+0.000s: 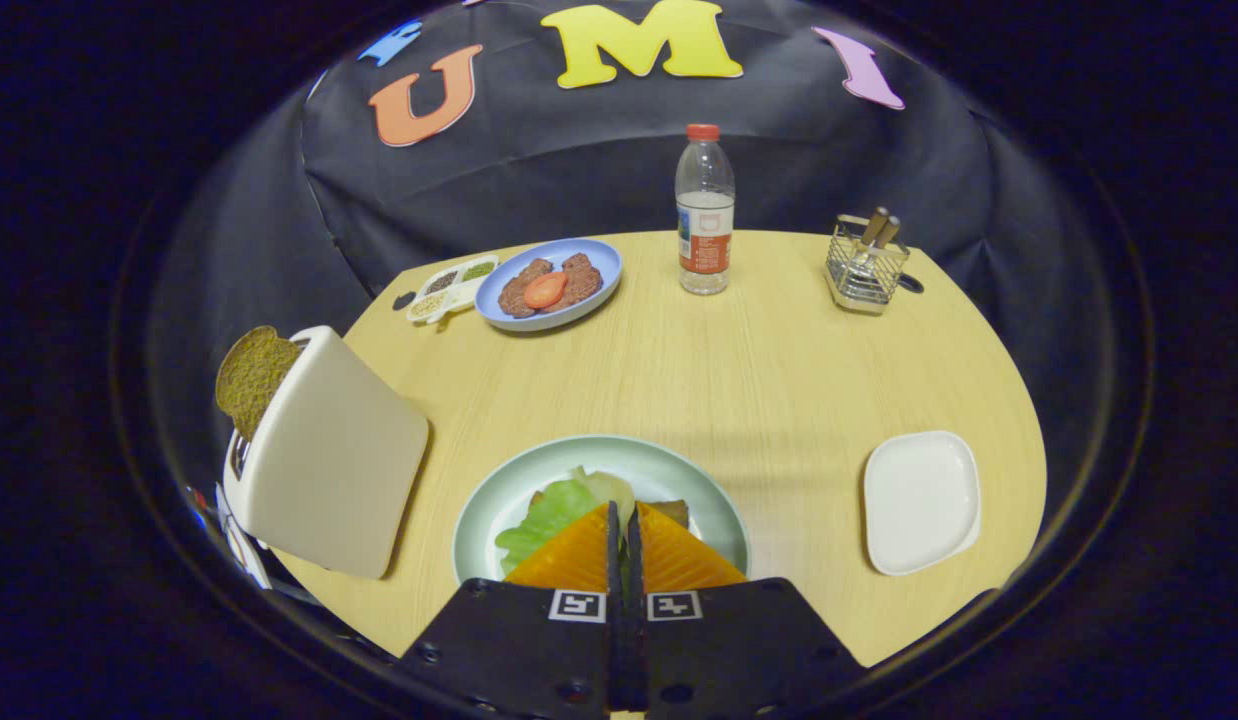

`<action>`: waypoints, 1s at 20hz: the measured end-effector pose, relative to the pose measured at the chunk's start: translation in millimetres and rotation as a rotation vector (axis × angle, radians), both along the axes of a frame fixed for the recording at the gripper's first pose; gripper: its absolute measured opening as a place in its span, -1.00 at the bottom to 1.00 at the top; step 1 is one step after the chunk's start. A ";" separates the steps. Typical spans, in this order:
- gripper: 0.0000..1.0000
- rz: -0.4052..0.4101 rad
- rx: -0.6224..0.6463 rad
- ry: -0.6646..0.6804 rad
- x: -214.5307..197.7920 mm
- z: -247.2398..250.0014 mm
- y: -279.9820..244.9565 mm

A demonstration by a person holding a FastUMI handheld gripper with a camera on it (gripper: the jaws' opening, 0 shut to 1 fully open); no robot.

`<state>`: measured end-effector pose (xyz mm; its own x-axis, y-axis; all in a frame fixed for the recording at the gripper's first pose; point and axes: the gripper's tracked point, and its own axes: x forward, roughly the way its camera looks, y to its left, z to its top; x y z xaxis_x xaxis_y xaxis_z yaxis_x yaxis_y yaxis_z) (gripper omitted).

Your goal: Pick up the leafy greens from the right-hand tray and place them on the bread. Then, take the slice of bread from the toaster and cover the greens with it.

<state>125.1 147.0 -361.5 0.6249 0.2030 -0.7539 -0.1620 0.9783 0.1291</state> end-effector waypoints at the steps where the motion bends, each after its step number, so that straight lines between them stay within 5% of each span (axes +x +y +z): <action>1: -0.99 -0.001 -0.014 0.014 0.5 -4.0 0.2; 5: -0.81 -0.029 -0.061 -0.004 5.9 -1.3 -3.2; 8: -0.07 -0.034 -0.086 -0.046 9.3 14.1 -2.4; 11: 0.93 -0.009 -0.116 -0.134 10.9 46.1 11.0; 20: 0.94 0.027 -0.094 -0.313 0.7 152.0 95.2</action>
